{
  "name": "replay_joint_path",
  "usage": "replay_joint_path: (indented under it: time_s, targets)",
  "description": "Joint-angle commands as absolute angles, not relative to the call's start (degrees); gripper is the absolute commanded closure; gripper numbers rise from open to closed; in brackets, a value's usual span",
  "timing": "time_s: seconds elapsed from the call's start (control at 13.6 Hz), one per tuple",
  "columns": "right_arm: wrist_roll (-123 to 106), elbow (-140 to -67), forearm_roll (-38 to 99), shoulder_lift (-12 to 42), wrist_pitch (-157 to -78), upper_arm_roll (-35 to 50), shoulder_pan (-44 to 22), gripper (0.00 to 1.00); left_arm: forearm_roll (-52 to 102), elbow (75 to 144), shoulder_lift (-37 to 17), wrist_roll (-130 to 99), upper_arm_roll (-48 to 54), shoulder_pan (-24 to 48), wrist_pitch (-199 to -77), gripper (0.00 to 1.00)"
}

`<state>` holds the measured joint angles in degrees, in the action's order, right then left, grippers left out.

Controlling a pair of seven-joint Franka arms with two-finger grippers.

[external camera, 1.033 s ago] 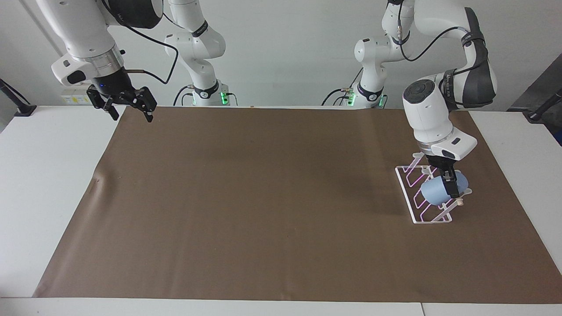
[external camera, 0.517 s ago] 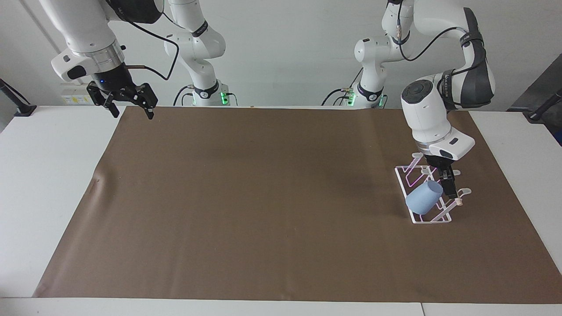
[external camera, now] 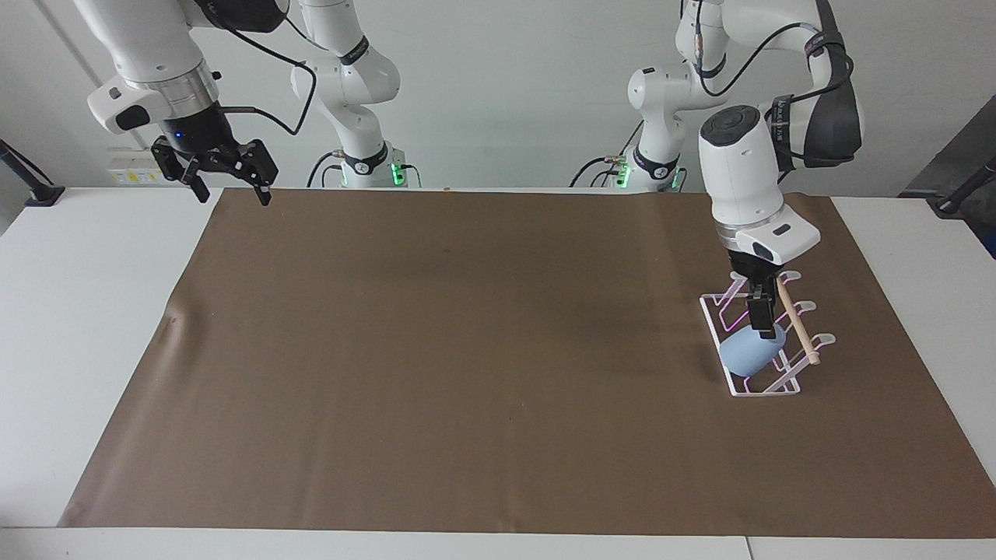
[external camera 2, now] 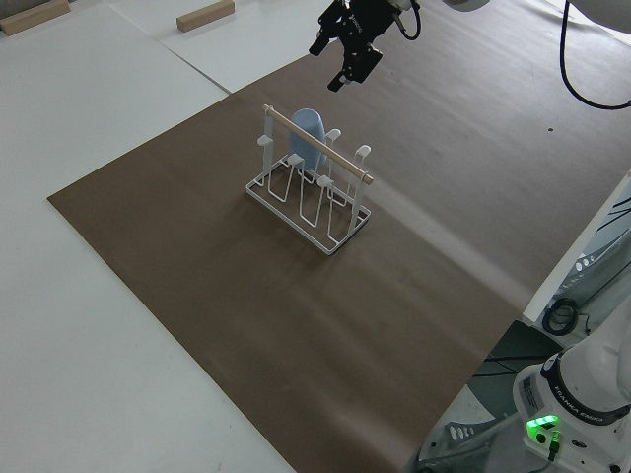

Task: Hang cup on cup holder
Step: 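Lower the cup onto the rack hook with the left gripper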

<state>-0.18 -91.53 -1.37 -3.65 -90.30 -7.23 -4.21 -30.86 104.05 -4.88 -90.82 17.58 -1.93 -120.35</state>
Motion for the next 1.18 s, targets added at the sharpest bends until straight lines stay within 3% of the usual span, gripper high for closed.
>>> replay_joint_path:
  time_s: [0.0,0.52,0.89,1.11]
  targets:
    - [0.8,-93.8,-1.3,-5.3,-90.1,-7.0,-4.1,0.00,-22.5,104.1,-0.3,-79.4,17.1,-1.8,-117.2,0.00]
    - [1.8,-93.8,-1.3,-5.1,-90.6,-7.0,-4.1,0.00,-8.4,103.0,4.6,-36.0,14.9,-2.8,-105.0,0.00]
    - [4.4,-93.9,-1.2,-4.6,-90.1,-7.0,-4.1,0.00,1.0,93.5,2.5,-7.7,14.5,-9.9,-94.3,0.00]
    - [3.9,-93.7,-1.4,-4.6,-90.1,-6.9,-4.2,0.00,1.8,90.6,2.1,-4.7,14.4,-10.3,-91.8,0.00]
